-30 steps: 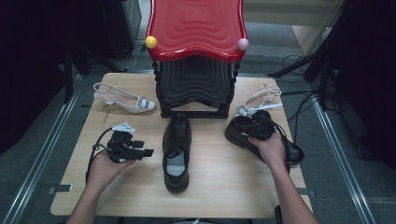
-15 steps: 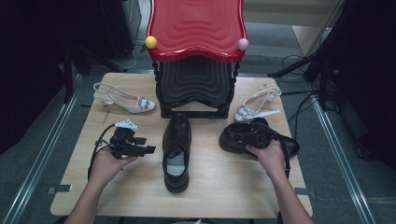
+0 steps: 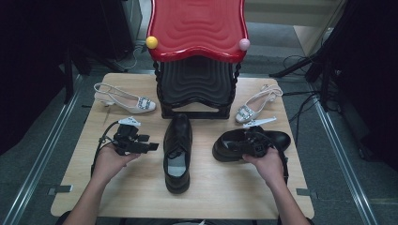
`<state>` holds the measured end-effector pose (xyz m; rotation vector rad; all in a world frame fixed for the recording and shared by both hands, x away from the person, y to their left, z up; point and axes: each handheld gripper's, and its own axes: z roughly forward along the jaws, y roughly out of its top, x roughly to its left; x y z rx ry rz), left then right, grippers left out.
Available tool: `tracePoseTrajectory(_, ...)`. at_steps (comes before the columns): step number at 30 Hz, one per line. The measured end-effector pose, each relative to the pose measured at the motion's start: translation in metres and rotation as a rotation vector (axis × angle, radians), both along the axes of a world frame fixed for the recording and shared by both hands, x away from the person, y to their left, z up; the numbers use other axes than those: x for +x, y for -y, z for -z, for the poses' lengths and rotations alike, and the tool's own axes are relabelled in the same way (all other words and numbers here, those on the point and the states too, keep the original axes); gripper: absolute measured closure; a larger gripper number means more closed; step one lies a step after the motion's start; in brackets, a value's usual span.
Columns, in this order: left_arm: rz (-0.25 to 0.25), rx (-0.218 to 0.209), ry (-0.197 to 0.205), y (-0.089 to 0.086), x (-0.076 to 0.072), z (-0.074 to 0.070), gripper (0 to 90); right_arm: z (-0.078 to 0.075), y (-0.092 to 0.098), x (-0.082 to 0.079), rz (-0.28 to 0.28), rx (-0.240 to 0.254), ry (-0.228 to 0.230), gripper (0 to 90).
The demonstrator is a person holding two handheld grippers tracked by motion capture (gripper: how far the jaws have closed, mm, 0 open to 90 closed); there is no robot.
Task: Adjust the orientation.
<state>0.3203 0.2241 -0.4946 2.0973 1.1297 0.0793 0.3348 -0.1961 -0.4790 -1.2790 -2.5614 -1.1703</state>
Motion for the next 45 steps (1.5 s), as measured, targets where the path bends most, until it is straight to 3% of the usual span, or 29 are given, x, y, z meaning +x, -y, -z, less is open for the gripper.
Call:
tracePoseTrajectory(13,0.006,-0.003,0.014,0.001,0.008,-0.003,38.3,0.006,-0.020,-0.024,-0.089,0.001,-0.023,90.0)
tracePoseTrajectory(29,0.013,-0.002,0.000,0.002,0.012,0.001,39.1,0.007,-0.039,-0.047,-0.171,0.013,-0.029,90.0)
tracePoseTrajectory(38,0.028,-0.002,0.027,0.004,0.010,0.000,40.7,0.008,-0.054,-0.059,-0.247,0.019,-0.043,90.0)
tracePoseTrajectory(41,0.030,-0.004,0.026,0.003,0.010,0.000,40.4,0.005,-0.053,-0.062,-0.240,0.006,-0.006,90.0)
tracePoseTrajectory(45,0.027,-0.006,0.025,0.002,0.010,0.000,40.3,-0.009,-0.039,-0.063,-0.194,0.036,0.060,90.0)
